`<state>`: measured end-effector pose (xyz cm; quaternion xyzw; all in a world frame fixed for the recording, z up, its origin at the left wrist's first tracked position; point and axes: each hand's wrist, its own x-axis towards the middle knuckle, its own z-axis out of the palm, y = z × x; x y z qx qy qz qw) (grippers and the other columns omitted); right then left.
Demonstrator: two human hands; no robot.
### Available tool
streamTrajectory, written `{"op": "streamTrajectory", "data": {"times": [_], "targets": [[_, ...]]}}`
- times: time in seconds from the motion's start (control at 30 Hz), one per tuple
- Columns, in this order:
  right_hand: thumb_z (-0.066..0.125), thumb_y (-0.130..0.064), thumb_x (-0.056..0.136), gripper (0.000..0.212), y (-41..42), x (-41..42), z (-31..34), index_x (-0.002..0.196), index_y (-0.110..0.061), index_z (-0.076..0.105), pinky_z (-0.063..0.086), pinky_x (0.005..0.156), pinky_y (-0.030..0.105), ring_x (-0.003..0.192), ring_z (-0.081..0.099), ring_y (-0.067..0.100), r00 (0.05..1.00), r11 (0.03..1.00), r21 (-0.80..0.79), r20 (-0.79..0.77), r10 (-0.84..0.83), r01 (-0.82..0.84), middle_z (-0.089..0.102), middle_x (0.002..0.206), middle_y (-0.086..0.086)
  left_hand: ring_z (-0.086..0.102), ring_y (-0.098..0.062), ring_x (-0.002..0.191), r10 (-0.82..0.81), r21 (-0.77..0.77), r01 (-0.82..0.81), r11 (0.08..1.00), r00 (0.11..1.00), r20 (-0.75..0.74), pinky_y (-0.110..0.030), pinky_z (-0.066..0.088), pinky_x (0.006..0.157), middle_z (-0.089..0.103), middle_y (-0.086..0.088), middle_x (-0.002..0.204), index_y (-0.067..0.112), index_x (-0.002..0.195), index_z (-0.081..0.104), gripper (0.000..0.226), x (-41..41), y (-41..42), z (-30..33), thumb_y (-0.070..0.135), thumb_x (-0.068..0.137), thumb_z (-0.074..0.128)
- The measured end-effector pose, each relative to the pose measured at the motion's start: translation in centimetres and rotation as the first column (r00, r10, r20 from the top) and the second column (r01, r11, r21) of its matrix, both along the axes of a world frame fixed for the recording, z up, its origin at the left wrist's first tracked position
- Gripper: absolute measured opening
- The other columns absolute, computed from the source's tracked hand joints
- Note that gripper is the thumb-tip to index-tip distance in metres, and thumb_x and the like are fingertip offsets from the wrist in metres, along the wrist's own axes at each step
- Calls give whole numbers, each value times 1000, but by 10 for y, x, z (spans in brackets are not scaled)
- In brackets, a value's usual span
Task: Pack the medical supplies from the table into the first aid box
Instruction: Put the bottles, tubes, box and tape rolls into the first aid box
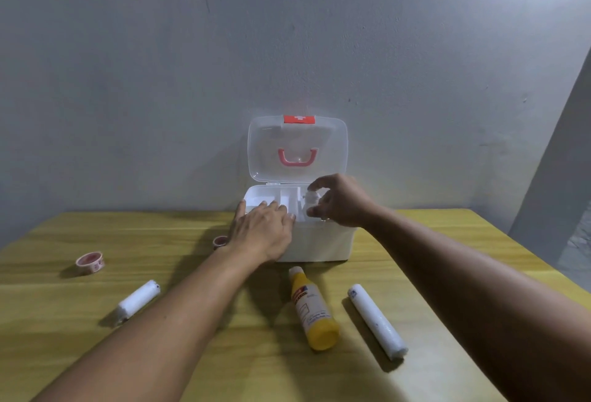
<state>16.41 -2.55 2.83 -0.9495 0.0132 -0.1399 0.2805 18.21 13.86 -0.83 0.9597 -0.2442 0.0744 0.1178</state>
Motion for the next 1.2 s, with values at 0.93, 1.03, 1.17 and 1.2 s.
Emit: {"op": "streamTrajectory", "data": {"times": [0.93,1.03,1.17,1.2], "targets": [[86,-14,66,32,-23,-68,89,91,-6,67,61,56,41,57,71,28,961,949,271,177,-211,159,66,84,14,35,-18,140,-24,15,24,1000,999,-26,-43,5,121,42,-8,150,11,125,51,48,1,8,1,32,101,15],[89,-20,60,34,-16,-45,73,86,-9,71,60,67,39,67,69,26,941,969,105,234,-244,225,71,83,13,42,-21,133,-18,23,19,1000,1000,-13,-44,8,120,48,-12,142,9,115,53,46,-1,8,2,31,101,15],[89,-16,58,37,-11,-19,41,91,-6,76,52,75,33,85,65,28,964,975,-71,176,-198,213,73,91,14,30,-18,144,-27,27,27,999,1000,8,-42,4,121,38,-7,154,12,129,50,47,-3,8,2,33,102,18],[89,-14,57,37,-12,-14,33,91,-6,76,53,77,33,89,64,30,970,975,-90,153,-187,202,73,92,15,27,-17,146,-31,22,31,999,999,10,-41,2,121,36,-5,155,13,134,48,48,-3,8,2,33,103,19]]}}
